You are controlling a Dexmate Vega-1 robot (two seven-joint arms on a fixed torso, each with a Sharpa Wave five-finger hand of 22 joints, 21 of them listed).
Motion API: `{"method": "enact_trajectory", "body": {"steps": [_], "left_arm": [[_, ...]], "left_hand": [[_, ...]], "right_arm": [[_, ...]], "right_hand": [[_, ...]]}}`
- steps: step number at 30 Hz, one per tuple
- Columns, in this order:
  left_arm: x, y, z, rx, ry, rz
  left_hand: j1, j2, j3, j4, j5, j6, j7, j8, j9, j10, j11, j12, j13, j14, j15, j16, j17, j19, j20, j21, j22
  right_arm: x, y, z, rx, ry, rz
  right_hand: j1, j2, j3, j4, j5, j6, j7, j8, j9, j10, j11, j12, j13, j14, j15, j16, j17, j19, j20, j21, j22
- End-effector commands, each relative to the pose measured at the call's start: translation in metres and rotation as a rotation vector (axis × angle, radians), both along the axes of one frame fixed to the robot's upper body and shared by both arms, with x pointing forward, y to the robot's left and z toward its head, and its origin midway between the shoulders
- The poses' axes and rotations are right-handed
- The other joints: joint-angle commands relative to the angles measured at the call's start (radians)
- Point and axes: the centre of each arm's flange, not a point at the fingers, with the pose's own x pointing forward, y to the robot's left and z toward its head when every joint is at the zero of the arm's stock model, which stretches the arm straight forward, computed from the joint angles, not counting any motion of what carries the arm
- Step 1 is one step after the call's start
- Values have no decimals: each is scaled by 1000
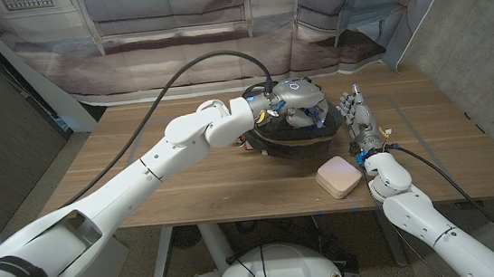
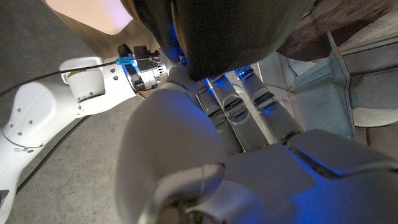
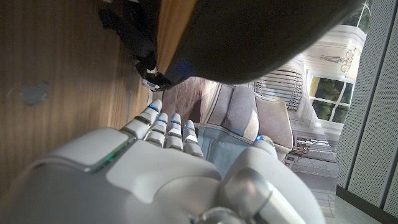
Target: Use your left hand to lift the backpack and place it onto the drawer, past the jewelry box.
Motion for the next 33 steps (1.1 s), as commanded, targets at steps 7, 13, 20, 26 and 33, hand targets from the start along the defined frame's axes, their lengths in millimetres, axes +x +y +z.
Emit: {"method": "enact_trajectory", "body": {"steps": [7, 13, 20, 26, 33], "left_arm": [[0, -2, -11, 35, 34, 24], [-3, -1, -13, 29, 38, 23], [-5, 0, -17, 47, 59, 39], [-7, 3, -16, 42, 70, 43], [-12, 5, -13, 44, 80, 38]], "left_hand": [[13, 17, 137, 130, 4, -9, 4, 4, 3, 1, -7, 1, 5, -11, -2, -4, 7, -8, 7, -5, 2], [16, 18, 135, 129, 2, -10, 4, 4, 2, 0, -9, 0, 4, -15, -3, -3, 10, -11, 7, -8, 2], [13, 29, 133, 136, -2, -39, 11, -3, 9, -14, -10, -13, -10, -42, 3, -11, 11, -19, 10, -13, 3], [14, 37, 133, 137, -6, -71, 5, -13, 11, -47, -10, -25, -15, -76, 1, -21, 5, -36, 15, -23, 3], [5, 46, 133, 143, -6, -124, -1, -36, 5, -104, 1, -46, -30, -114, 5, -26, -6, -51, 26, -32, 2]], "right_arm": [[-4, -7, 3, -10, -7, -7], [-4, -7, 4, -14, -8, -6], [-5, -6, 4, -19, -7, -1], [-5, -4, 3, -20, -4, 1], [-6, -2, 1, -20, -5, 1]], "right_hand": [[4, 4, -6, 0, 3, 6, 1, 1, 4, 4, 2, 2, 6, 9, 0, 2, 3, 8, 1, 0, 3], [4, 4, -6, -1, 3, 7, 1, 1, 4, 13, 1, 5, 6, 15, -2, 4, 3, 15, -2, 3, 3], [5, 4, -7, -1, 3, 7, 2, 1, 4, 14, 3, 5, 6, 17, -4, 4, 3, 16, -2, 2, 3], [5, 4, -7, -1, 3, 7, 2, 1, 4, 15, 2, 5, 6, 17, -3, 4, 3, 16, -2, 2, 3], [5, 4, -8, -1, 3, 8, 2, 1, 4, 15, 1, 4, 6, 18, -3, 4, 3, 17, -2, 2, 3]]}}
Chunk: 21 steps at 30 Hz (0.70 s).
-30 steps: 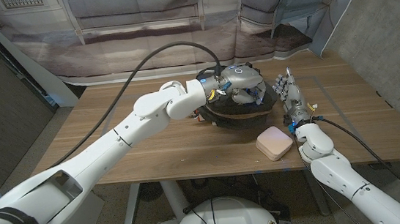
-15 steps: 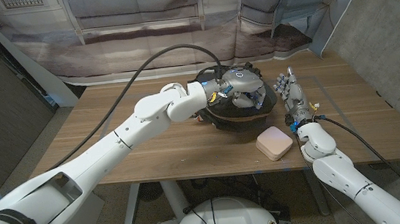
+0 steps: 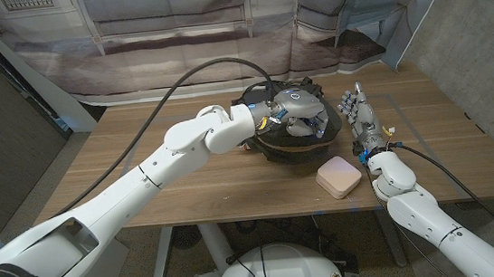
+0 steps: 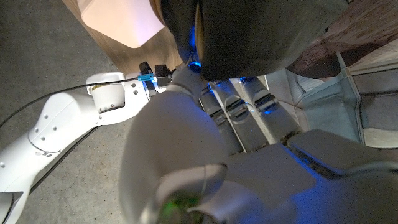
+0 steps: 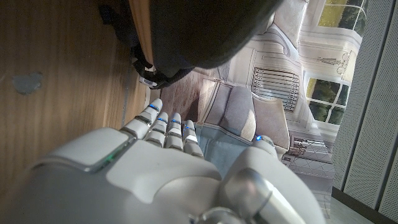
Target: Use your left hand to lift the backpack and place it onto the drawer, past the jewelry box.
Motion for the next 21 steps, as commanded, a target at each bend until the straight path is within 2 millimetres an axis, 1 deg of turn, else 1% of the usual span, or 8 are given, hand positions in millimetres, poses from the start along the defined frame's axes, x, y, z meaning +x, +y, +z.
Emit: {"method": "enact_trajectory", "body": {"steps": [1, 4, 6, 8, 11, 13, 14, 21], "left_arm": [[-9, 3, 3, 6, 13, 3], [-9, 5, 4, 2, 20, 1], [-10, 6, 4, 3, 22, 1], [-10, 7, 5, 15, 47, 2], [-11, 7, 5, 26, 46, 9], [-11, 8, 5, 34, 43, 14], [-11, 8, 5, 40, 51, 15], [-10, 9, 5, 59, 52, 23]], "left_hand": [[-3, 14, 101, 103, -4, -38, -11, -19, -5, -40, 7, -16, -15, -25, -36, -1, -1, -8, 5, -10, 3], [-11, 18, 101, 108, -3, -61, -20, -29, -9, -66, 9, -20, -26, -49, -29, -4, -7, -16, 10, -14, 2], [-23, 16, 100, 113, -2, -76, -21, -36, -13, -85, 12, -22, -36, -89, -20, -15, -18, -24, 16, -19, 2], [-47, 4, 94, 119, 0, -80, -25, -39, -17, -98, 10, -17, -56, -178, -4, -25, -52, -42, 35, -26, 3], [-66, -11, 88, 120, 3, -101, -33, -48, -19, -142, 7, -20, -76, -262, 10, -24, -87, -69, 50, -35, 4], [-94, -20, 78, 130, 0, -123, -38, -57, -20, -197, 26, -23, -95, -333, 32, -22, -112, -95, 76, -43, 4], [-103, -22, 75, 134, -2, -138, -39, -63, -20, -216, 23, -22, -101, -349, 39, -18, -120, -110, 88, -47, 3], [-158, -46, 52, 149, -24, -215, -39, -98, -23, -338, 31, -25, -135, -443, 76, -11, -152, -171, 118, -56, 2]], "right_arm": [[-1, 3, -2, -4, 3, 3], [-2, 3, -2, -6, 3, 2], [-2, 3, -2, -5, 3, 2], [-3, 3, -3, -6, 3, 2], [-3, 3, -3, -5, 5, 1], [-3, 3, -4, -4, 4, 1], [-3, 3, -4, -3, 4, 1], [-4, 3, -7, 0, 8, 0]], "right_hand": [[5, 4, -8, -1, 3, 8, 2, 1, 4, 6, 3, 4, 6, 7, -3, 4, 3, 8, 0, 2, 3], [5, 4, -8, -1, 3, 8, 2, 1, 4, 6, 3, 4, 6, 7, -4, 3, 3, 8, 0, 2, 3], [5, 4, -8, -1, 3, 8, 2, 1, 4, 7, 3, 5, 6, 7, -4, 3, 3, 8, 0, 2, 3], [5, 4, -9, -1, 3, 8, 1, 1, 4, 7, 3, 5, 6, 8, -3, 3, 3, 8, 0, 2, 3], [5, 5, -9, -1, 3, 8, 1, 0, 4, 7, 4, 4, 6, 7, -3, 3, 3, 9, 0, 2, 3], [6, 5, -9, -1, 3, 8, 1, 0, 4, 7, 4, 4, 6, 7, -2, 3, 3, 8, 1, 2, 3], [6, 5, -9, -1, 3, 8, 1, 0, 4, 7, 4, 4, 6, 8, -2, 3, 3, 9, 0, 2, 3], [6, 5, -9, -1, 3, 9, 0, 0, 4, 8, 5, 4, 6, 8, -2, 3, 3, 9, 1, 2, 3]]}}
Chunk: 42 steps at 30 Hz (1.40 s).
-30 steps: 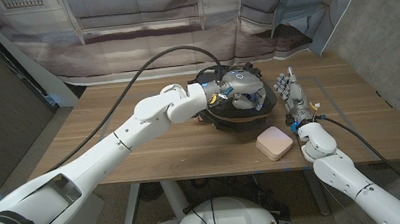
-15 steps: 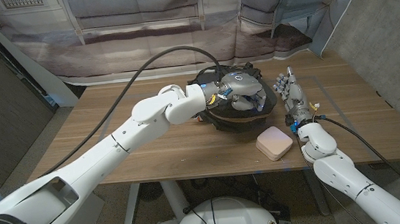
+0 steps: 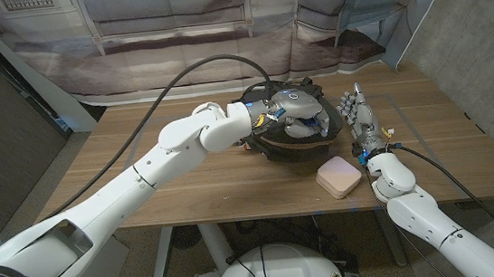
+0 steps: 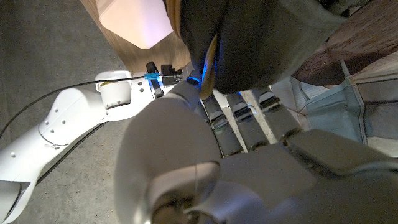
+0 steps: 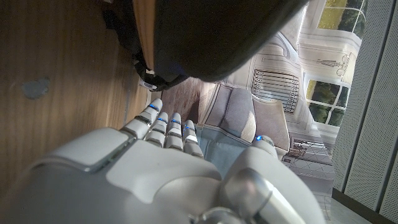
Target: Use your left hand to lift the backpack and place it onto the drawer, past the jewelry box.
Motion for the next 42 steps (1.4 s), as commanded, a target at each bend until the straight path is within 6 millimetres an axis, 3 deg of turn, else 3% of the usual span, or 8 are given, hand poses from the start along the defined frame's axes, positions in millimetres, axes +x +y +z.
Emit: {"method": "enact_trajectory", "body": {"steps": [1, 14, 27, 37, 42], "left_arm": [[-1, 3, 3, 37, 18, 12], [0, 1, 2, 75, 49, 14], [-1, 0, 6, 77, 54, -8], [-1, 3, 9, 70, 65, -21], [-4, 3, 11, 66, 57, -21]], "left_hand": [[-23, -15, -14, 7, -15, -39, 2, -18, 0, -62, 7, -1, -14, -46, -43, 7, -11, -27, 19, -4, 2], [-99, -60, -52, 27, -36, -173, 3, -83, -4, -185, 15, 3, -53, -128, 0, 15, -29, -92, 51, -5, 1], [-161, -83, -85, 52, -25, -233, 3, -114, -3, -252, 22, 5, -72, -180, 23, 14, -32, -142, 75, -9, 2], [-282, -127, -148, 106, -3, -307, -2, -160, -4, -335, 45, 9, -94, -229, 50, 17, -34, -188, 109, -7, 3], [-324, -144, -172, 124, 10, -351, -8, -185, -4, -369, 43, 10, -103, -249, 58, 17, -34, -207, 126, -7, 4]], "right_arm": [[-2, 0, -3, 3, 4, -4], [-2, 0, -6, 9, 5, -7], [-3, -1, -8, 18, 2, -12], [-3, -1, -8, 17, 1, -13], [-4, 0, -8, 17, 1, -12]], "right_hand": [[6, 5, -6, 1, 3, 9, 0, 1, 4, 7, 5, 4, 6, 9, -2, 3, 3, 9, 1, 2, 3], [6, 6, -8, 2, 3, 10, -6, 1, 4, 9, 5, 4, 6, 11, 1, 3, 3, 10, 2, 1, 3], [6, 6, -8, 1, 3, 12, -6, 1, 4, 9, 5, 3, 6, 10, 1, 2, 3, 10, 2, 1, 3], [6, 6, -9, 1, 3, 14, -5, 1, 4, 11, 5, 4, 6, 10, 1, 2, 3, 10, 3, 0, 3], [6, 6, -10, 1, 2, 14, -5, 1, 4, 19, 6, 7, 6, 11, 3, 2, 3, 11, 3, 0, 3]]}}
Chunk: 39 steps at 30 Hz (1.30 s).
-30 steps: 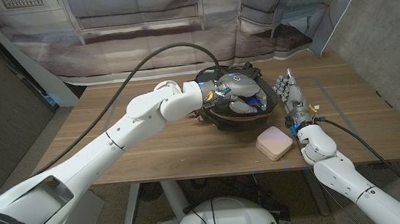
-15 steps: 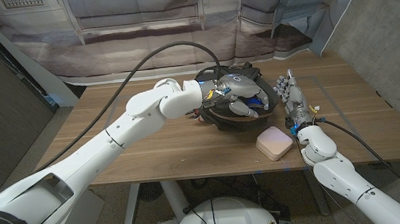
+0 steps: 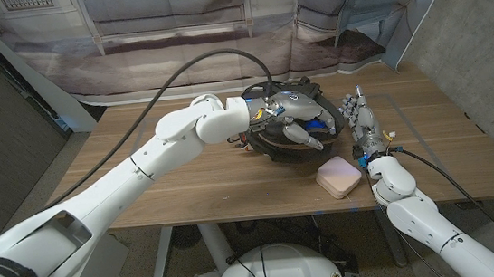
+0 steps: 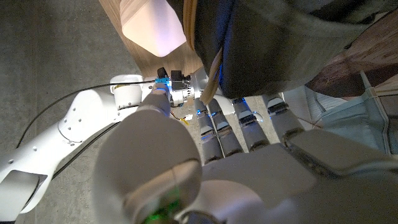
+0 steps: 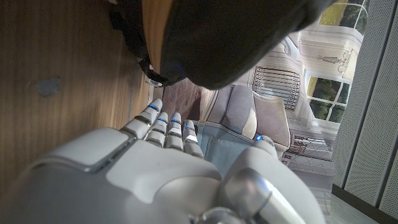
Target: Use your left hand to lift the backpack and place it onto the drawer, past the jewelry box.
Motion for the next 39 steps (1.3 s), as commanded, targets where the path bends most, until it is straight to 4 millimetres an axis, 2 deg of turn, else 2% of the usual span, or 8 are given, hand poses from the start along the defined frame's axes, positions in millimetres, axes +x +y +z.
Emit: {"method": "enact_trajectory", "body": {"steps": [1, 15, 39], "left_arm": [[-3, 3, 6, -17, 0, -13], [-16, 9, 22, -56, -73, -24], [-32, 15, 45, -138, -136, -47]], "left_hand": [[-30, -10, -17, 11, 11, -23, -1, -12, 2, -16, -1, 6, -4, -14, 4, 10, 2, -17, 8, -1, 3], [-55, -7, -28, 25, 28, -24, -9, -18, 3, -28, -6, 12, -13, -34, 6, 9, 3, -46, 19, -3, 5], [-51, 4, -25, 26, 46, -13, -14, -18, 4, -23, -9, 19, -22, -26, -2, 18, 2, -43, 20, 6, 6]], "right_arm": [[-1, 1, -1, 1, 0, -2], [-3, 2, 0, 2, -8, -4], [-5, 2, 1, 3, -15, -6]], "right_hand": [[6, 6, -6, -3, 2, 9, 1, 1, 4, 14, 0, 7, 6, 12, 2, 2, 3, 11, 3, 0, 3], [6, 7, -8, -3, 2, 11, -3, 1, 4, 18, -2, 8, 6, 14, 3, 3, 3, 13, 4, 1, 3], [7, 8, -9, -3, 2, 12, -5, 1, 4, 21, -1, 8, 6, 16, 2, 3, 4, 15, 5, 1, 4]]}}
